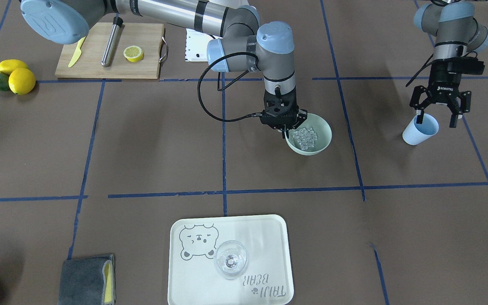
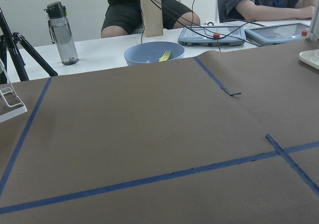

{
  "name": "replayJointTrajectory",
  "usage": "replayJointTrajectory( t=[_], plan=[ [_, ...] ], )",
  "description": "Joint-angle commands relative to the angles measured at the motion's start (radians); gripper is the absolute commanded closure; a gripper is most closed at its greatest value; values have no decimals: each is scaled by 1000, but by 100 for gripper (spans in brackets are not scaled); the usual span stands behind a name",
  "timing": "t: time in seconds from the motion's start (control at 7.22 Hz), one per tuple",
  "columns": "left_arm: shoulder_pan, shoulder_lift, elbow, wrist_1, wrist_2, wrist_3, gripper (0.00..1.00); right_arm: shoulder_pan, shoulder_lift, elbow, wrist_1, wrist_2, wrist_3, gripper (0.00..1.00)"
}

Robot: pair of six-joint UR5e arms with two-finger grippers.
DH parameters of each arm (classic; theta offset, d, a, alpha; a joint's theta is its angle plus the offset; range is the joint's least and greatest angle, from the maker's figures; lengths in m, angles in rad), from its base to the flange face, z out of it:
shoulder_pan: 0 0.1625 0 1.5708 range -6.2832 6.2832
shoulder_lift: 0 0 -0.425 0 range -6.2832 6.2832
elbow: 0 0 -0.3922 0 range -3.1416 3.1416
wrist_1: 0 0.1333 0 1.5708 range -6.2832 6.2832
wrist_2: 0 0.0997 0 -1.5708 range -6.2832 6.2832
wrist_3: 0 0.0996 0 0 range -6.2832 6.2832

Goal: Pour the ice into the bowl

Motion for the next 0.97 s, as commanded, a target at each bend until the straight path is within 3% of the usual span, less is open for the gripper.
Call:
replayJointTrajectory(
  t=[0.0, 0.28, 0.42, 0.69, 0.83],
  plan=[
    [-71, -3, -15, 7, -72, 50, 0, 12, 2, 25, -2, 6, -2, 100],
    [-245, -19, -38, 62, -316, 195, 0, 26, -7, 51, -57, 27, -24, 100],
    [-336, -32, -83, 203, -421, 237, 0, 46, -19, 123, -158, 56, -57, 100],
    [-370, -69, -133, 449, -436, 327, 0, 88, -162, 343, -276, 101, -129, 100],
    [-396, -78, -134, 462, -442, 390, 0, 119, -270, 458, -290, 137, -175, 100]
  ],
)
